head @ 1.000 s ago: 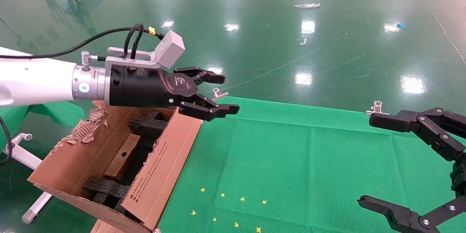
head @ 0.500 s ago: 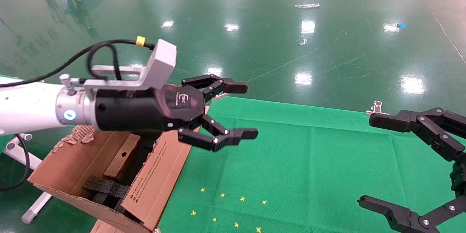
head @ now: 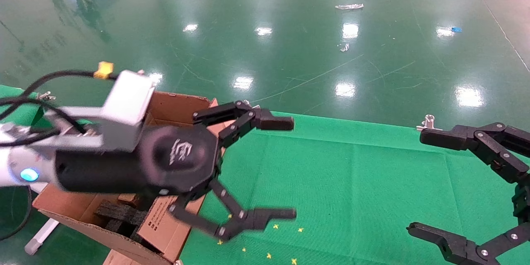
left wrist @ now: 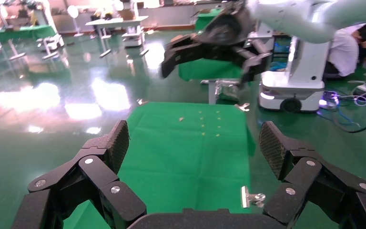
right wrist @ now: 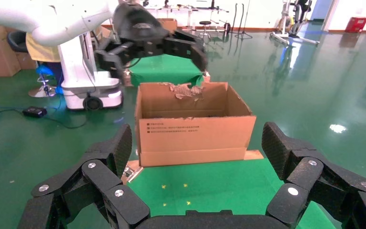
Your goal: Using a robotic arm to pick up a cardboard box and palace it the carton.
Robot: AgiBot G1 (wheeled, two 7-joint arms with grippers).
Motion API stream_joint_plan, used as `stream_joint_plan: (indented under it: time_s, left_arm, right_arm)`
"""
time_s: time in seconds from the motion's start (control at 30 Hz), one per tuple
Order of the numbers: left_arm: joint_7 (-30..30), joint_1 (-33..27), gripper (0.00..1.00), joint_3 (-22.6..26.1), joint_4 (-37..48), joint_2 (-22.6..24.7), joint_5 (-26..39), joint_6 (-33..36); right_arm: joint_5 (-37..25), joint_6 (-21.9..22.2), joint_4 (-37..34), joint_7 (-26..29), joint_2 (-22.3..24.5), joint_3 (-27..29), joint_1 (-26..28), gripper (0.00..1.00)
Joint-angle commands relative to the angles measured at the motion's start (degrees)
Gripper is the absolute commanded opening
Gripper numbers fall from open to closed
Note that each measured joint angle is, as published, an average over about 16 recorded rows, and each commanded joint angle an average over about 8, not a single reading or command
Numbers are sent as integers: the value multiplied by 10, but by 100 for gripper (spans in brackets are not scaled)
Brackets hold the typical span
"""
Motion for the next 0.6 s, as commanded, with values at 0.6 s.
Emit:
stream_joint_plan:
  time_s: [0.6]
  left_arm:
    - [1, 9, 100, -9, -9, -2, -4, 2]
  right_arm:
    - [0, 0, 0, 0, 0, 0, 0, 100]
